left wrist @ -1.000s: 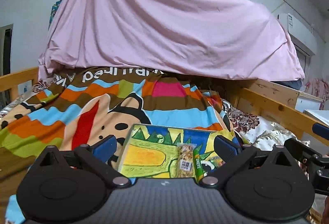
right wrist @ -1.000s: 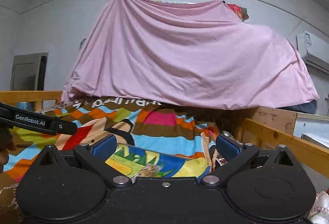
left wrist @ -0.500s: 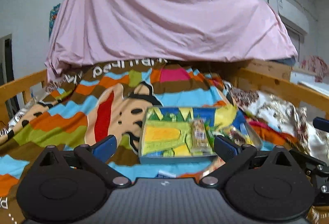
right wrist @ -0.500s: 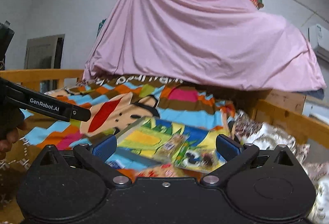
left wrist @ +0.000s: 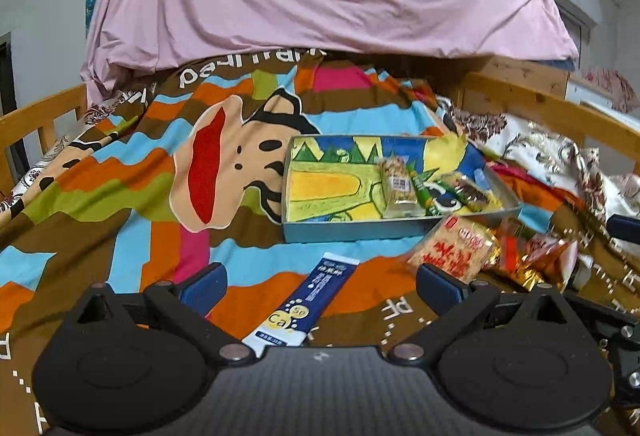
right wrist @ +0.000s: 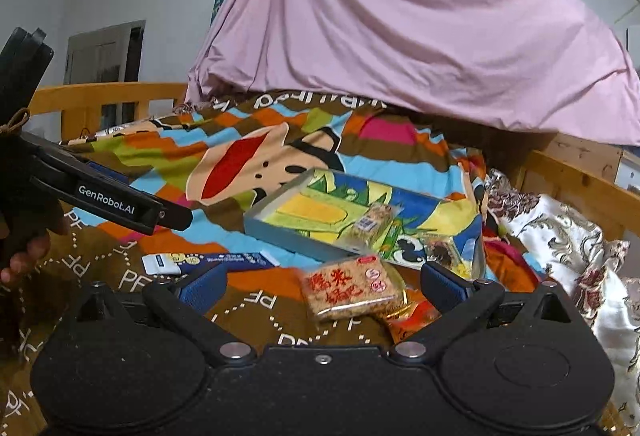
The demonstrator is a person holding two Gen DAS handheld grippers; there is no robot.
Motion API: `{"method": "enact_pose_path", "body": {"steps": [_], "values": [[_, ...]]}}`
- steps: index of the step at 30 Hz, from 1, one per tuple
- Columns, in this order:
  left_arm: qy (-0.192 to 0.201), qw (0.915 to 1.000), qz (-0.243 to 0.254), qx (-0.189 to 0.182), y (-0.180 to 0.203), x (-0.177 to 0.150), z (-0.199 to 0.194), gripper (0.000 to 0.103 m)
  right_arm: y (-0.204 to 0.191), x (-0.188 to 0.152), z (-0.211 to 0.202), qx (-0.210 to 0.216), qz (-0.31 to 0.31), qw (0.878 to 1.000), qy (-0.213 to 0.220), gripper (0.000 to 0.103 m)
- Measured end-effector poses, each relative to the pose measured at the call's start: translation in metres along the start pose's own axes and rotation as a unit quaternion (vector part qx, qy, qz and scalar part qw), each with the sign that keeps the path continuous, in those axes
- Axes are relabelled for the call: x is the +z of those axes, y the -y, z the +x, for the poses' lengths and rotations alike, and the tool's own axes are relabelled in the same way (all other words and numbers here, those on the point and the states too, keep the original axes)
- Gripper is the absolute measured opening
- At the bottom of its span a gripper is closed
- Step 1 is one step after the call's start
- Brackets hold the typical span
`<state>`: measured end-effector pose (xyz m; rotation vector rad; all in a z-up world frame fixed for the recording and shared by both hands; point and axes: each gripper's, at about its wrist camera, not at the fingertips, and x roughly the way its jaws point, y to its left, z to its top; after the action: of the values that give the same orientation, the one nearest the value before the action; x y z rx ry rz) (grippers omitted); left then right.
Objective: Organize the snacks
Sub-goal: 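Lift both tools away and move them back toward the snack pile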
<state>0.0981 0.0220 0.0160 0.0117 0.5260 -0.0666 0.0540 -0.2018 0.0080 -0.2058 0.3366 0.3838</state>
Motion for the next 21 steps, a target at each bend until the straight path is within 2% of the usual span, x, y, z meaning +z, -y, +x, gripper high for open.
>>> {"method": "enact_pose_path", "body": {"steps": [10,21], "values": [[-0.036,0.9986,0.039,0.003,-0.011,-0.008,0.024,0.103,-0.004,-0.009,0.022,0.005,0.002,0.999,-0.044,0.102],[-0.083,0.9919,0.077,-0.058,-0.030,-0.005,0.063,0.102,-0.007,-0.020,0.062,0.028,0.026,0.993,-0.109,0.102]]}}
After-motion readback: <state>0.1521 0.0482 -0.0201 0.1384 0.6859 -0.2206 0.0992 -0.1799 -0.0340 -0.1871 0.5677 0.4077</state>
